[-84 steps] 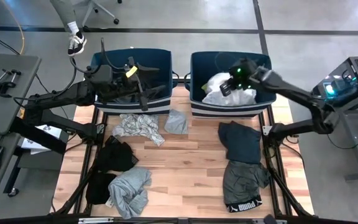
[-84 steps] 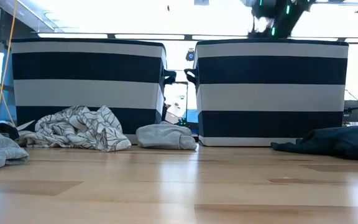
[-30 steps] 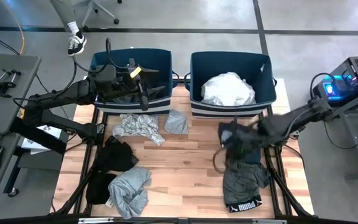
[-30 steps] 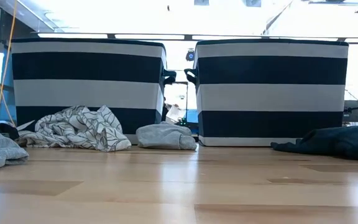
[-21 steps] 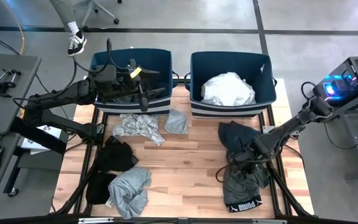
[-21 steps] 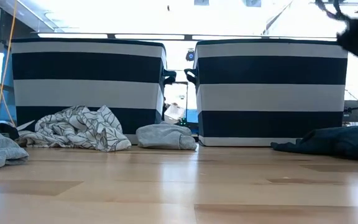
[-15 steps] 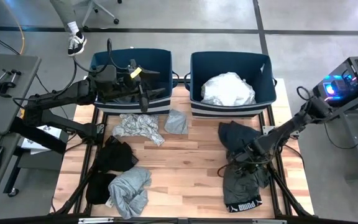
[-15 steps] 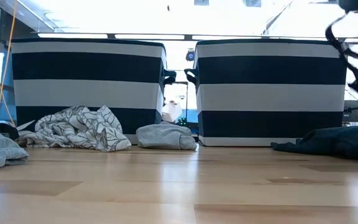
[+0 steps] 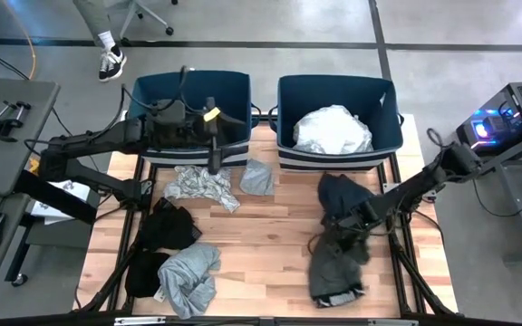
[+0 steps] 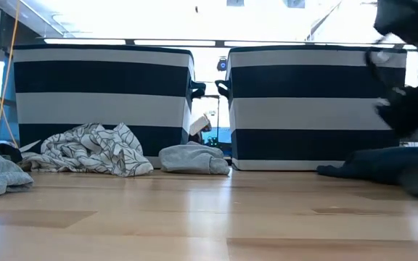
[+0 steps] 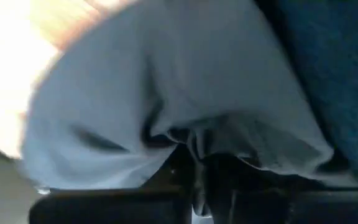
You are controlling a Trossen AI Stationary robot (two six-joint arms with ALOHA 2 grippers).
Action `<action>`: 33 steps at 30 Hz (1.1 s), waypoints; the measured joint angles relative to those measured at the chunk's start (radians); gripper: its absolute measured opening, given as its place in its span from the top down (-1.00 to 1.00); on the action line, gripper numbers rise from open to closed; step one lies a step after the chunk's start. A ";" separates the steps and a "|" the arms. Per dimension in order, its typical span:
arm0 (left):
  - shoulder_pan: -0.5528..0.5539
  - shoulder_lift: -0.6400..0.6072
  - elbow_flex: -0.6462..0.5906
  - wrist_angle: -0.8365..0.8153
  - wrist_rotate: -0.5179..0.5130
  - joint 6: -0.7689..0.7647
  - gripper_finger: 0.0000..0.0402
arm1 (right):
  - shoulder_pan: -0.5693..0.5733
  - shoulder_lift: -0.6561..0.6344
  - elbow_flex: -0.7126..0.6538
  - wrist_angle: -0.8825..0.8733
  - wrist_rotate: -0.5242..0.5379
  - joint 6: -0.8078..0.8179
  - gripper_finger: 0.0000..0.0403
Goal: Sort clothes
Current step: Put the dark gray boxer into the left blue laundry bin
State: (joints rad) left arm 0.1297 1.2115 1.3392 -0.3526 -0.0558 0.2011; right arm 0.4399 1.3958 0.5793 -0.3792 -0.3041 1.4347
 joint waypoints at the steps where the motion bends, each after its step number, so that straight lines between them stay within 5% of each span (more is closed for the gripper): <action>1: -0.009 0.006 0.000 0.012 0.000 0.020 -0.43 | -0.017 -0.016 0.027 0.005 0.011 -0.029 0.91; 16: -0.046 0.067 -0.001 0.194 0.068 0.106 -0.43 | -0.404 -0.106 0.543 0.042 0.261 -0.650 0.98; 28: -0.046 0.204 0.000 0.256 0.072 0.157 -0.43 | -0.598 -0.106 0.612 0.377 0.123 -0.763 1.00; 33: -0.049 0.259 0.000 0.214 -0.029 0.157 -0.43 | -0.600 -0.105 0.611 0.415 0.059 -0.780 1.00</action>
State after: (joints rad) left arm 0.0805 1.4709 1.3396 -0.1387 -0.0845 0.3583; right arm -0.1601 1.2903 1.1900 0.0357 -0.2447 0.6549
